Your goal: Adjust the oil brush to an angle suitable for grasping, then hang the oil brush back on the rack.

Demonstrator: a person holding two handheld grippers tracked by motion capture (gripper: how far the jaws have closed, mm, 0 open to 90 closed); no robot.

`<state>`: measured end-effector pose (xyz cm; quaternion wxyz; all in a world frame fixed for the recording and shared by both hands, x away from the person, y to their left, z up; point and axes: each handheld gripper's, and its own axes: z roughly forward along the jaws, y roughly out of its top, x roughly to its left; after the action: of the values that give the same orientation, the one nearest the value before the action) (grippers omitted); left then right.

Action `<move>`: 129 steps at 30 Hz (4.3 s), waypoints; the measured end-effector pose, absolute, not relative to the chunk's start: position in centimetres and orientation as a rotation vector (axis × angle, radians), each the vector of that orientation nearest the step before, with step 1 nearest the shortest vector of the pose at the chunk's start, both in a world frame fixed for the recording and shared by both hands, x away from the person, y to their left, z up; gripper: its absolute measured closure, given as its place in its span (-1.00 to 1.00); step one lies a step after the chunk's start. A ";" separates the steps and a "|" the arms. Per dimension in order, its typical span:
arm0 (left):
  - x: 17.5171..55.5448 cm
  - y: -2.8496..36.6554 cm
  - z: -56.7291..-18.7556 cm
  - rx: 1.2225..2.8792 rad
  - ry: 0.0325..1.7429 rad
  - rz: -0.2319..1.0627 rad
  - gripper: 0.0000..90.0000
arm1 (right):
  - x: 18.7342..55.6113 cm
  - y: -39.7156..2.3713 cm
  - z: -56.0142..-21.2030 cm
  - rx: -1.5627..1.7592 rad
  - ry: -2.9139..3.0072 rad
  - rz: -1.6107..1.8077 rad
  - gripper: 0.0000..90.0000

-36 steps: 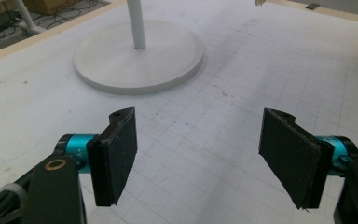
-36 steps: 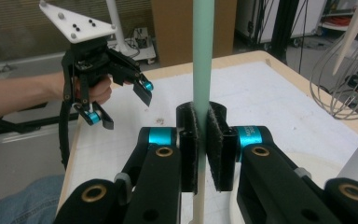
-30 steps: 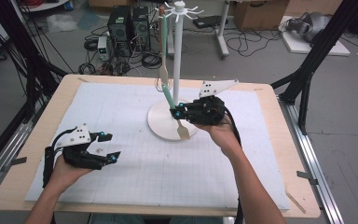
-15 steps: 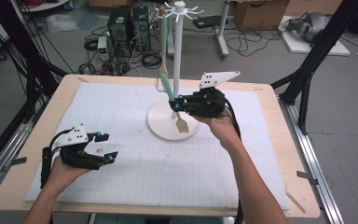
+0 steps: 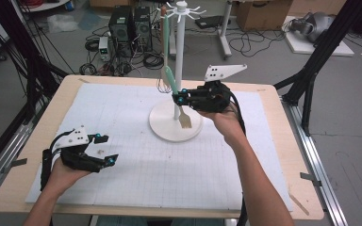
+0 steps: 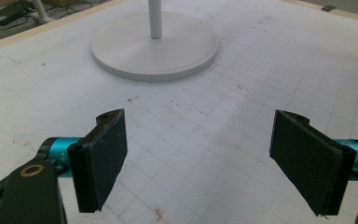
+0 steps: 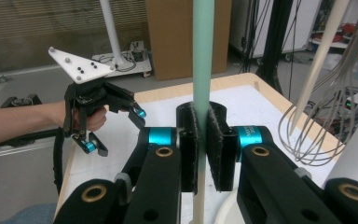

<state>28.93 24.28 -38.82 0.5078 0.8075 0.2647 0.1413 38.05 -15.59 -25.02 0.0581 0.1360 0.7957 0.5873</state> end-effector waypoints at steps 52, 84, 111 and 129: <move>29.0 24.4 -38.7 1.943 0.632 0.338 -0.65 | 39.3 -16.0 -19.9 0.424 2.315 1.850 0.87; 29.2 24.5 -38.9 1.948 0.650 0.346 -0.67 | 41.8 -16.6 -18.5 0.502 2.260 1.894 0.87; 29.0 24.6 -39.0 1.947 0.651 0.345 -0.67 | 42.6 -16.5 -19.0 0.574 2.242 1.885 0.78; 28.8 24.8 -39.0 1.953 0.657 0.353 -0.67 | 41.8 -17.4 -19.9 0.636 2.223 1.847 0.39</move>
<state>28.83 24.83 -39.01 0.5016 0.8082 0.2718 0.1462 41.83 -17.39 -19.89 0.0907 0.2141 0.7481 0.6216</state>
